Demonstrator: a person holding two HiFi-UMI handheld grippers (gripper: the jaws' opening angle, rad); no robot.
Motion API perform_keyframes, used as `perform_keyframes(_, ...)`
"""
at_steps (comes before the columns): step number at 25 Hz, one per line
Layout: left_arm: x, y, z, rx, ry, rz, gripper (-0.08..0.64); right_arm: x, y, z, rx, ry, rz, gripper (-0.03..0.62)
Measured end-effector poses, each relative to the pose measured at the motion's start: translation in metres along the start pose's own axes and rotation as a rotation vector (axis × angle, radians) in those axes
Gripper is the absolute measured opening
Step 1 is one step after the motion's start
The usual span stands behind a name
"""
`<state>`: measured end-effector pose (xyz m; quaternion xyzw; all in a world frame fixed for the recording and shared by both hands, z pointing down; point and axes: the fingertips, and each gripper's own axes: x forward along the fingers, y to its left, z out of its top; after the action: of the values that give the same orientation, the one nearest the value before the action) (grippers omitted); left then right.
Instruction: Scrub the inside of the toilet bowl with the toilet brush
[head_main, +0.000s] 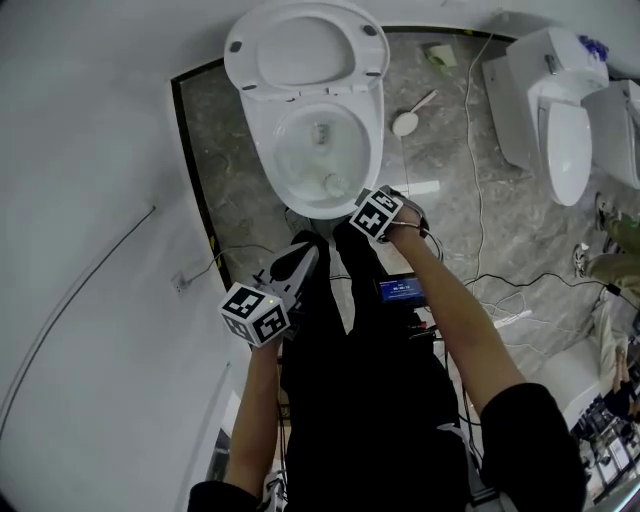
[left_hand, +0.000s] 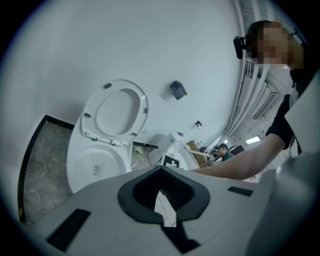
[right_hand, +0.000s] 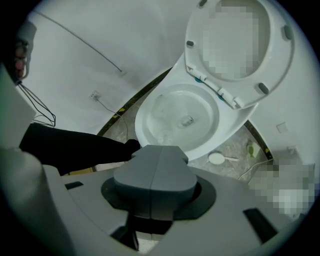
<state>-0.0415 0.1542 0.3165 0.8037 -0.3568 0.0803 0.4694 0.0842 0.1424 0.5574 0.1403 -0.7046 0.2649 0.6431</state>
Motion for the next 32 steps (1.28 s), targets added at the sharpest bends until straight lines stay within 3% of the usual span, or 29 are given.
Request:
perform_keyframes(7, -0.033, -0.022, 0.029, 0.053, -0.026, 0.036, 0.009, -0.019, 0.003, -0.007, 0.158, -0.005, 0.103, 0.155)
perform_keyframes(15, -0.056, -0.037, 0.055, 0.099, -0.061, 0.079, 0.009, -0.044, -0.014, -0.011, 0.332, -0.077, 0.121, 0.156)
perform_keyframes(23, -0.045, -0.047, 0.07, 0.136, -0.072, 0.044, 0.009, -0.103, -0.022, 0.005, 0.371, -0.248, 0.14, 0.158)
perform_keyframes(32, -0.024, -0.075, 0.093, 0.213, -0.078, -0.029, 0.009, -0.183, -0.029, -0.005, 0.462, -0.456, 0.144, 0.16)
